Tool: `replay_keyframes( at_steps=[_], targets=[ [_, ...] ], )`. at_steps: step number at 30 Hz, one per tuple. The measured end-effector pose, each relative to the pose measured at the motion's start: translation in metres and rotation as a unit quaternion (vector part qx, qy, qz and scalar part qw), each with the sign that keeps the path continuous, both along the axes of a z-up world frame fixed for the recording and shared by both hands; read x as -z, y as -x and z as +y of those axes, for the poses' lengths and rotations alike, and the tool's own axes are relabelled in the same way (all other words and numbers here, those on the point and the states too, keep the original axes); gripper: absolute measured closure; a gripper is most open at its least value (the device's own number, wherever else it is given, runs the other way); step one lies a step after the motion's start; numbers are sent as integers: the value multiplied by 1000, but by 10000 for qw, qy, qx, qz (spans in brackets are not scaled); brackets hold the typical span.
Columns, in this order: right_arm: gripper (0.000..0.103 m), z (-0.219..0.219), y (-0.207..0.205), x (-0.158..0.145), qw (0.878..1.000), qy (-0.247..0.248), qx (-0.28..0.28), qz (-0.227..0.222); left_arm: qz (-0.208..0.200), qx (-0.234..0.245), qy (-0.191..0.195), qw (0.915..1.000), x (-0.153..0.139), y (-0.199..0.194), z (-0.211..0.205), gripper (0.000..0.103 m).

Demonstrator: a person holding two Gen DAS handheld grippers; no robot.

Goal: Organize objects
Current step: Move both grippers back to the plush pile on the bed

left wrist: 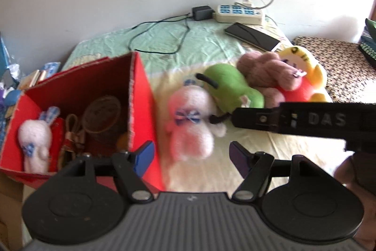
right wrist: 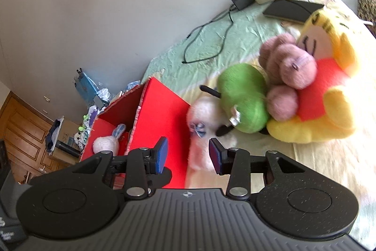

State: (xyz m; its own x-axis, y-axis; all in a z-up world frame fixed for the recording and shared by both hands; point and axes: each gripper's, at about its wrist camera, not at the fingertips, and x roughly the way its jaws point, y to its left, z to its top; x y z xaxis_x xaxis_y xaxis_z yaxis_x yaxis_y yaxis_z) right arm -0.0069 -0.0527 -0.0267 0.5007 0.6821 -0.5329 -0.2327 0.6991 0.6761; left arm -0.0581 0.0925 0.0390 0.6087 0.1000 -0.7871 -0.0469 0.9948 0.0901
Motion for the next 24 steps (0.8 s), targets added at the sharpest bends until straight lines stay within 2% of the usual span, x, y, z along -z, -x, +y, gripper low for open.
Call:
replay_keyframes(
  at_steps=[11,16,24],
  targets=[
    [58,3,-13,41,9971,-63,43,756,186,471,505,9974,37,10,-1,31],
    [54,17,-25,55,9964,20,28,841,380,438,843,9948,53,13,14,31],
    [56,43,-37,76,9946,13,-19,1042,506,325,995,9932,64,17,33,31]
  ],
)
